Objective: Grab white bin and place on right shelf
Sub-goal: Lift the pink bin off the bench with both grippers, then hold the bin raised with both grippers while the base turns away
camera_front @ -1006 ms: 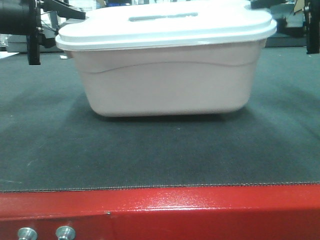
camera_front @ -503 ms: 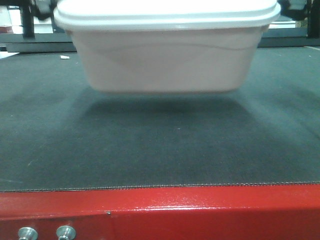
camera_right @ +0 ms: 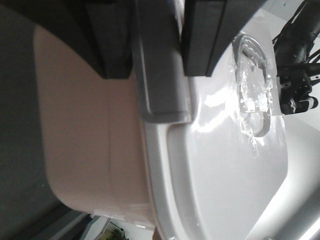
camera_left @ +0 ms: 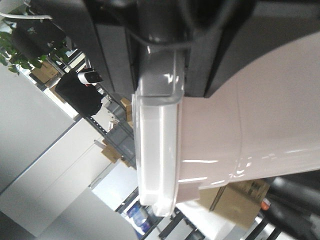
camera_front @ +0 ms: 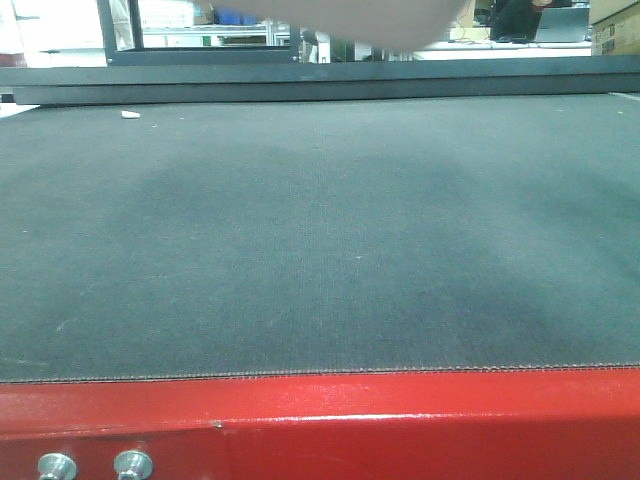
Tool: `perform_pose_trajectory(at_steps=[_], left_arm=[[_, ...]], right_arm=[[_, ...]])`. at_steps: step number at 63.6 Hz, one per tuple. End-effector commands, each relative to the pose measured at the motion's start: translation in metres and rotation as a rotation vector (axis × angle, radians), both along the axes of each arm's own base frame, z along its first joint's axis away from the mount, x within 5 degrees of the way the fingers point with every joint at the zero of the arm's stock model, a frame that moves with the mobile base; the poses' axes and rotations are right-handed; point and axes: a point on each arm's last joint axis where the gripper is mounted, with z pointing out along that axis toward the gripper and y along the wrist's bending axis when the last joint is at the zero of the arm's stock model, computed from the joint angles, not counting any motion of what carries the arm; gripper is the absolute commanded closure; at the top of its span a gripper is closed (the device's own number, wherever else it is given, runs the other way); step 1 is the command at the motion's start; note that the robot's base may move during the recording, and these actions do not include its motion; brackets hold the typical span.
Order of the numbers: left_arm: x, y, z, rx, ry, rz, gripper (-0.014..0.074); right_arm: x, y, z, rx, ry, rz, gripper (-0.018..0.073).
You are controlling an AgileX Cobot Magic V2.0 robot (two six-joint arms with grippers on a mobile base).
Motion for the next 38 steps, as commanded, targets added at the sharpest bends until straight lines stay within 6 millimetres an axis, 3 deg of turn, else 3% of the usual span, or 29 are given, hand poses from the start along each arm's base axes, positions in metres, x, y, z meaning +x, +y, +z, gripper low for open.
perform_pose_trajectory(at_steps=[1, 15, 38], left_arm=[[-0.056, -0.012, 0.052, -0.09, -0.194, -0.254, 0.0722], [-0.063, -0.013, 0.059, -0.078, -0.221, -0.254, 0.0722], [-0.063, -0.013, 0.058, -0.068, -0.22, -0.253, 0.0722]], right_arm=[[-0.037, 0.015, 0.053, 0.132, -0.209, 0.17, 0.0461], [-0.055, 0.019, 0.071, 0.122, -0.277, 0.17, 0.0461], [-0.054, 0.018, 0.072, 0.118, -0.274, 0.15, 0.0461]])
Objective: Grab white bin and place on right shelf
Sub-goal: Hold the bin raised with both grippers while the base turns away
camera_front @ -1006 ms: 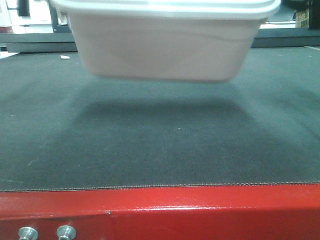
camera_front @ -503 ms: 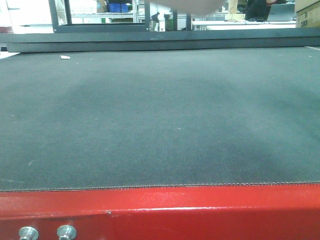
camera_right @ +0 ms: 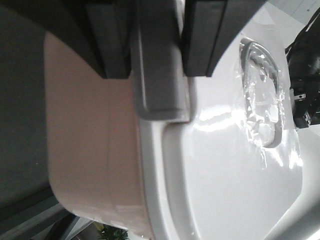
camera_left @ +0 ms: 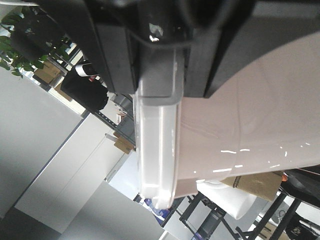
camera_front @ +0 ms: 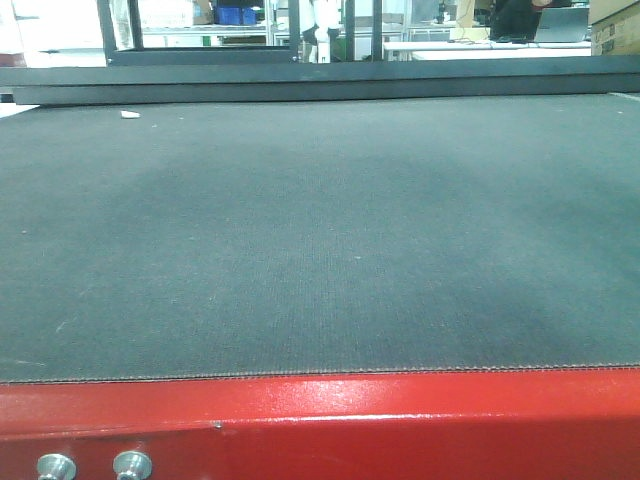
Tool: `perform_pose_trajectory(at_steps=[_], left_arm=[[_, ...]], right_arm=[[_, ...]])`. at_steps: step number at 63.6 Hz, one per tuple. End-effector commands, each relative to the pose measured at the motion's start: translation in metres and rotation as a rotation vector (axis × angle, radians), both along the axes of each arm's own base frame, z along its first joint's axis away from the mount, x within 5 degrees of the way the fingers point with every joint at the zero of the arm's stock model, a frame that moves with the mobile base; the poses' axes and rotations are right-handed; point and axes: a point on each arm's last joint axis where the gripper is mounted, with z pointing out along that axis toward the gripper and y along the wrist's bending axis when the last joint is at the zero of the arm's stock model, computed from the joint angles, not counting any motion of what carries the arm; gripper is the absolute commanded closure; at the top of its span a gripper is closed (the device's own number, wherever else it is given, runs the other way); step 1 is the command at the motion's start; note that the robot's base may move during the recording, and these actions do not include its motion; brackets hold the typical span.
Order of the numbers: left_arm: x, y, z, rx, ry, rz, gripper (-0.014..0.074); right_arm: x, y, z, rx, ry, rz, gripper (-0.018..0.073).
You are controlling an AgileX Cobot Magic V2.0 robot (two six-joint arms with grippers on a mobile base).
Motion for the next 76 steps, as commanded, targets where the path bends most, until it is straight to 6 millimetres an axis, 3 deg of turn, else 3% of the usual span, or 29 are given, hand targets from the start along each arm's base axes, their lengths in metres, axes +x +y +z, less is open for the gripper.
perform_pose_trajectory(at_steps=[1, 76], left_arm=[[-0.0429, -0.0133, 0.0289, -0.042, -0.133, -0.253, 0.0722], [-0.0429, -0.0133, 0.0289, -0.042, -0.133, -0.253, 0.0722]], right_arm=[[-0.0292, 0.0133, 0.0418, 0.162, -0.176, 0.182, 0.0461], [-0.0221, 0.0095, 0.0403, 0.157, -0.152, 0.095, 0.0461]])
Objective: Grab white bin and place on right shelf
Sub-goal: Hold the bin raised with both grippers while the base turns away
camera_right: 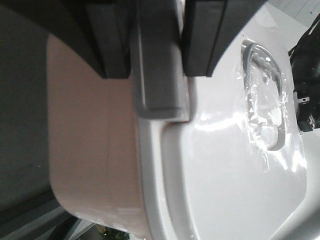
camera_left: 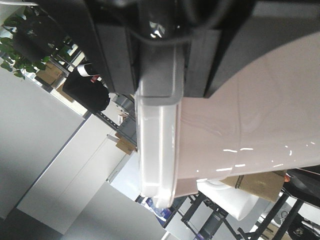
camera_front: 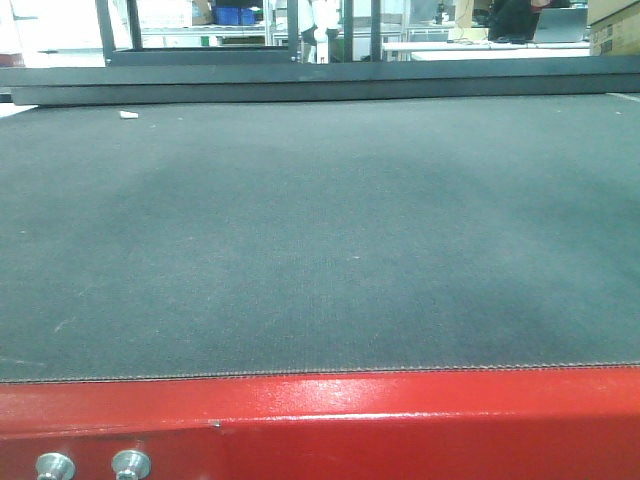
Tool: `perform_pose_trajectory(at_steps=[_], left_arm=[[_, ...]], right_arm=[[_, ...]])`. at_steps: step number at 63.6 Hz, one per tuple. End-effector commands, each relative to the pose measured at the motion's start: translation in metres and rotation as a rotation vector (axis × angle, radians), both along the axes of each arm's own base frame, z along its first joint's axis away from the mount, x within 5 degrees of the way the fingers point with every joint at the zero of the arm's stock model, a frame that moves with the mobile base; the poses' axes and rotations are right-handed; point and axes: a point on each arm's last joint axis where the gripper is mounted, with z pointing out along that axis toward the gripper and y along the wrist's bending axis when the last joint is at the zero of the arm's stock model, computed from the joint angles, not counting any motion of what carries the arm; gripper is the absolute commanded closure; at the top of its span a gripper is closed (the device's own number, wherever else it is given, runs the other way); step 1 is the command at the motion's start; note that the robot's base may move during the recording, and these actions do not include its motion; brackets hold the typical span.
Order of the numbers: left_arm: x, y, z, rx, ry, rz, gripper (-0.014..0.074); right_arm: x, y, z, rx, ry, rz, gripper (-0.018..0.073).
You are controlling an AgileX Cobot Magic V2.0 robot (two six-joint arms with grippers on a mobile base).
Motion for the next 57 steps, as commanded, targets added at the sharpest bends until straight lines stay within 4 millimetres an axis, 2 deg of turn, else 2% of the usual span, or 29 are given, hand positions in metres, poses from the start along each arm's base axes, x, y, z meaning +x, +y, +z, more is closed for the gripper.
perform_pose_trajectory(at_steps=[1, 31, 57], left_arm=[[-0.0427, -0.0132, 0.0289, -0.042, -0.133, -0.251, 0.0722], [-0.0427, -0.0132, 0.0289, -0.042, -0.133, -0.251, 0.0722], [-0.0427, -0.0132, 0.0289, -0.042, -0.133, -0.251, 0.0722]], right_arm=[[-0.0219, 0.0094, 0.0412, 0.167, -0.154, 0.094, 0.0461], [-0.0217, 0.0092, 0.0411, 0.167, -0.153, 0.09, 0.0461], [-0.0157, 0.0053, 0.0397, 0.162, -0.131, 0.014, 0.0461]])
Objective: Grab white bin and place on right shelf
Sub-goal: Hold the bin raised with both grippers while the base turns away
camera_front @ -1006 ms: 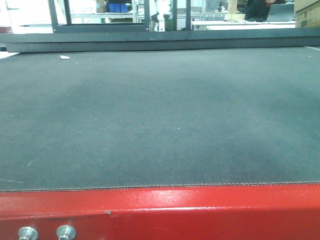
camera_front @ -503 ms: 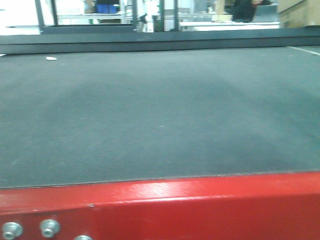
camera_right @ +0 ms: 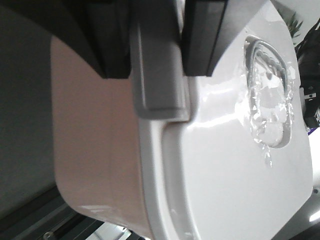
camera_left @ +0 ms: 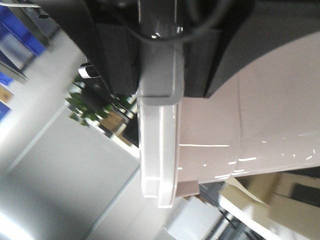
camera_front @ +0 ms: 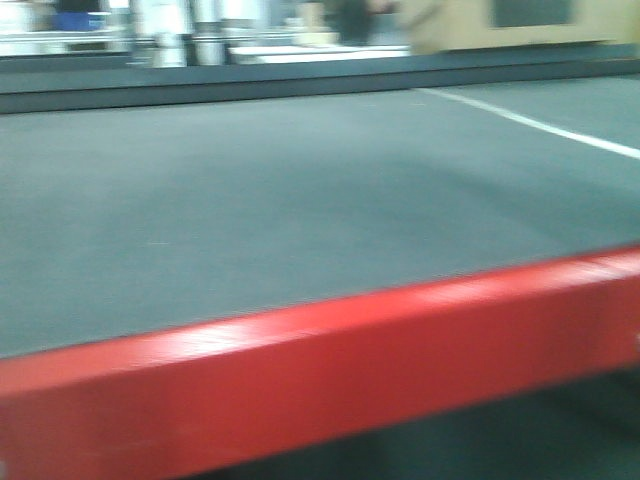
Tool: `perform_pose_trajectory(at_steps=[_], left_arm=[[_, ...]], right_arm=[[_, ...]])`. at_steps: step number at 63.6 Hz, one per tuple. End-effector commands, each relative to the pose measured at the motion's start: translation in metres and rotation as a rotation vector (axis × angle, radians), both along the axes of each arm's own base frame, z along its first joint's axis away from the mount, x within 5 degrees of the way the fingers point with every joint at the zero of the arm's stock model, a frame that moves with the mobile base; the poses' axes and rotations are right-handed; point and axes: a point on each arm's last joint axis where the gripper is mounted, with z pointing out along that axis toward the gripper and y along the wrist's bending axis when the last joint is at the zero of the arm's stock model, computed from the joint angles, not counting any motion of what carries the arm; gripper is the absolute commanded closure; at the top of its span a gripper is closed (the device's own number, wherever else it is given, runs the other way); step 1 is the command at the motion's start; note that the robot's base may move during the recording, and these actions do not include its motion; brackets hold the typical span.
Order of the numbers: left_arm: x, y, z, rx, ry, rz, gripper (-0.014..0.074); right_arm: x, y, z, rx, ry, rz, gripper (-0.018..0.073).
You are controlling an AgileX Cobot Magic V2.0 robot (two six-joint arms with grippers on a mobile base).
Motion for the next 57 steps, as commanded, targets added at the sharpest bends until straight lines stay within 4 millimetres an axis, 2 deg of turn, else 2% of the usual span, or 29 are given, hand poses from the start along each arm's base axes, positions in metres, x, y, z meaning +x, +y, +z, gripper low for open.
perform_pose_trajectory(at_steps=[1, 57], left_arm=[[-0.0426, -0.0131, 0.0291, -0.044, -0.132, -0.249, 0.0722], [-0.0426, -0.0131, 0.0291, -0.044, -0.132, -0.249, 0.0722]], right_arm=[[-0.0172, 0.0066, 0.0403, 0.166, -0.136, 0.035, 0.0461], [-0.0138, 0.0041, 0.0393, 0.163, -0.124, -0.01, 0.0466]])
